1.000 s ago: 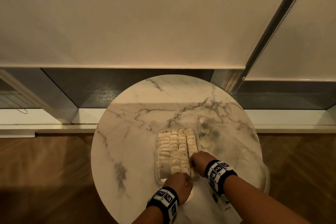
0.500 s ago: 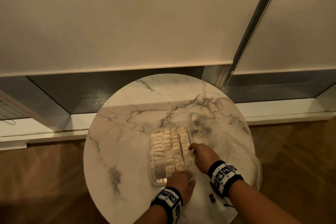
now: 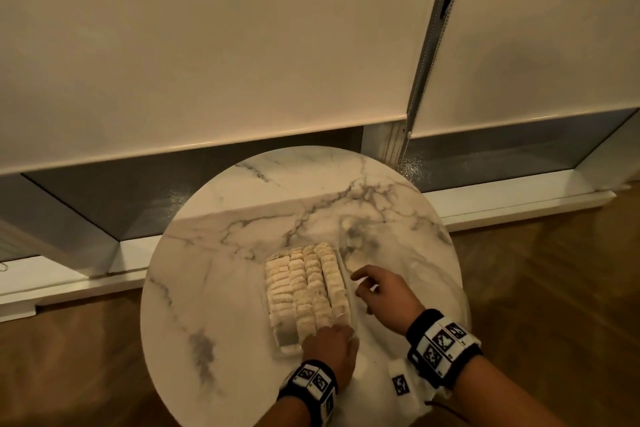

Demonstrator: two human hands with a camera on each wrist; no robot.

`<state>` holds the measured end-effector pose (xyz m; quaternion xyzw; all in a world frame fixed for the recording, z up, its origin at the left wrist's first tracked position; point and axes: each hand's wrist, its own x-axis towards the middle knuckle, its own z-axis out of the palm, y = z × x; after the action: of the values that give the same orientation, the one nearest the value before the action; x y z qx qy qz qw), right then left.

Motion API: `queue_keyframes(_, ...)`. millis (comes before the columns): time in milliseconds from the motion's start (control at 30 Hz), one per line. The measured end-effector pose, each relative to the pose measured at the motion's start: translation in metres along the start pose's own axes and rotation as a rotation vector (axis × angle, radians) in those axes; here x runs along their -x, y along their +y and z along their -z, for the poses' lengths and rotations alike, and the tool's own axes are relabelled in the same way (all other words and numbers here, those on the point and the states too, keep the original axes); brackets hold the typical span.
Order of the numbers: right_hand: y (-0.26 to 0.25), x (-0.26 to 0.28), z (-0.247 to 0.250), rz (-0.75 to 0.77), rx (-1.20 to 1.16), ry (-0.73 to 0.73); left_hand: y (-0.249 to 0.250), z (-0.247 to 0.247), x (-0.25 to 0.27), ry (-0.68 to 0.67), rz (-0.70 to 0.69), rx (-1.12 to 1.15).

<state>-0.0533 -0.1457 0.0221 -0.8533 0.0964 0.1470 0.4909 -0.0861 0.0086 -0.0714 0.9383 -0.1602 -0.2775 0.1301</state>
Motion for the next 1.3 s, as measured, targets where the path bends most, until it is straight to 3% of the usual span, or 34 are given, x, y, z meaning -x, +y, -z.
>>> queue_keyframes(200, -0.003, 0.023, 0.029, 0.018, -0.247, -0.014, 0.003, -0.008, 0.003, 0.053, 0.052, 0.069)
queue_keyframes(333, -0.004, 0.037, 0.061, 0.097, -0.378, 0.022, 0.014, -0.008, 0.006, 0.244, 0.074, 0.248)
queue_keyframes(433, 0.005, 0.042, 0.085, 0.081, -0.383, 0.056, 0.033, 0.005, 0.009, 0.419, -0.026, 0.433)
queue_keyframes(533, 0.020, 0.044, 0.102, -0.026, -0.329, 0.036, 0.056, 0.023, 0.012, 0.530, -0.214, 0.482)
queue_keyframes(700, 0.060, 0.040, 0.109, -0.214, -0.069, -0.084, 0.094, 0.038, 0.013, 0.387, -0.338, 0.484)
queue_keyframes(833, 0.088, 0.035, 0.092, -0.197, 0.104, -0.116, 0.110, 0.036, 0.000, 0.177, -0.172, 0.276)
queue_keyframes(900, 0.097, 0.031, 0.082, -0.204, 0.038, -0.116, 0.115, 0.038, -0.008, 0.133, -0.109, 0.185)
queue_keyframes(1033, 0.101, 0.024, 0.069, -0.239, -0.230, -0.073, 0.114, 0.050, -0.016, 0.276, -0.090, 0.165)
queue_keyframes(1167, 0.093, 0.006, 0.063, -0.228, -0.262, -0.040, 0.114, 0.081, -0.006, 0.430, -0.167, 0.108)
queue_keyframes(1300, 0.073, -0.024, 0.062, -0.253, -0.430, -0.046, 0.125, 0.109, 0.011, 0.432, -0.251, -0.031)
